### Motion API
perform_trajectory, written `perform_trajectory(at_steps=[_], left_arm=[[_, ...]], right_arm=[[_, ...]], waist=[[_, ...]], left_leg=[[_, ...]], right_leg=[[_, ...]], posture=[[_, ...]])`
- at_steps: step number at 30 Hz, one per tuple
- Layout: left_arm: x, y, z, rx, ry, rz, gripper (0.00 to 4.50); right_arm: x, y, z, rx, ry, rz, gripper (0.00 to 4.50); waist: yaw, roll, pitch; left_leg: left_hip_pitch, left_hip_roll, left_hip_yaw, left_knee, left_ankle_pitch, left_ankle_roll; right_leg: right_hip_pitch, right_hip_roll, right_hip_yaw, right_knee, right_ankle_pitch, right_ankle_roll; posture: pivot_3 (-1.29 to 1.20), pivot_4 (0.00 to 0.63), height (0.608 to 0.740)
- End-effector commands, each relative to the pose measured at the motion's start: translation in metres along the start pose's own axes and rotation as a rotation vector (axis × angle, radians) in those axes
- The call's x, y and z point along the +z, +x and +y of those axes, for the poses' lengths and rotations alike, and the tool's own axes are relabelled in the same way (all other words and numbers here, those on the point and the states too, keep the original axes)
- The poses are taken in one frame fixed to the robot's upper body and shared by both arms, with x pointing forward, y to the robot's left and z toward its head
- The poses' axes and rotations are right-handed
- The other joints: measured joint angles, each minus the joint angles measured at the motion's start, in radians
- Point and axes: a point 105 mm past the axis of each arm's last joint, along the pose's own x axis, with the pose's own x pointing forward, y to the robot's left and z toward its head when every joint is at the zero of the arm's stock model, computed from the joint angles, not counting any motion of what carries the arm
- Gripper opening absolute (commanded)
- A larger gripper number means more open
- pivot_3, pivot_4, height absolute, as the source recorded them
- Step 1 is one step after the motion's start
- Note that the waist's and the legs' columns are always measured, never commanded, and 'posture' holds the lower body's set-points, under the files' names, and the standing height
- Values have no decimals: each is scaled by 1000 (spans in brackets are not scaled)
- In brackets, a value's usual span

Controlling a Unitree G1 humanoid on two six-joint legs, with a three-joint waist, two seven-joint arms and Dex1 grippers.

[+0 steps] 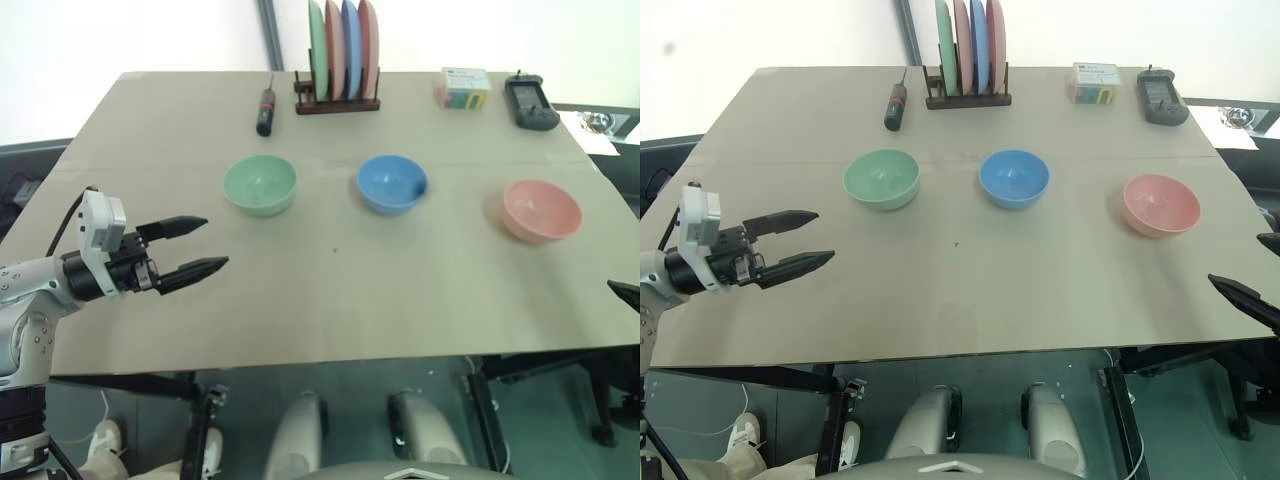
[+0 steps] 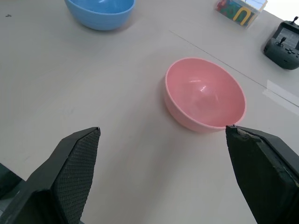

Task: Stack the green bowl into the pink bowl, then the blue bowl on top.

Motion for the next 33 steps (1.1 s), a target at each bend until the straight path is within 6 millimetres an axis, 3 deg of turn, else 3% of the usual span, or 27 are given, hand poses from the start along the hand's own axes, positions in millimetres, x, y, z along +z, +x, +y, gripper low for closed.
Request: perform_trajectory(at_steps=[1,9,13,18,20,23,26,33], left_arm=[[11,5,-5,-27,28,-41,4459],[25,25,-18,-87,27,-143,4459],[30,32,-25,-115,21,-176,4459],[40,52,-46,-234,42,-256,4459],[48,59,-55,-280,50,-299,4459],[54,63,-56,-283,53,-324,4459],[57,63,-58,-279,55,-331,4500],[55,55,-63,-246,51,-328,4500]], right_arm=[[8,7,-1,-19,-49,-22,4500],[10,54,6,-34,-113,-4,4500],[9,82,-4,-58,-88,8,4500],[3,135,-14,-82,-90,16,4500],[-5,166,-13,-59,-89,51,4500],[-11,191,-14,-37,-111,83,4500],[-18,203,-22,-50,-95,112,3725],[-15,207,-32,-65,-96,108,898]], waist=[[0,0,0],[-2,0,0],[-5,0,0],[-5,0,0],[-6,0,0],[-7,0,0],[-5,0,0],[-7,0,0]], left_leg=[[0,0,0,0,0,0],[0,0,0,2,0,0],[0,0,0,2,0,0],[1,0,0,4,0,0],[0,0,0,4,0,0],[0,0,0,4,0,0],[0,-1,0,3,0,0],[-1,-1,-1,3,0,0]], right_leg=[[0,0,0,0,0,0],[0,0,0,2,0,0],[0,1,1,2,0,0],[1,1,1,3,1,0],[0,1,2,4,3,-3],[-1,2,2,6,4,-3],[-1,2,2,7,5,0],[-2,2,2,7,5,0]], posture=[[0,150,740],[0,150,740],[0,150,740],[0,150,740],[0,150,740],[0,150,740],[0,150,740],[0,150,740]])
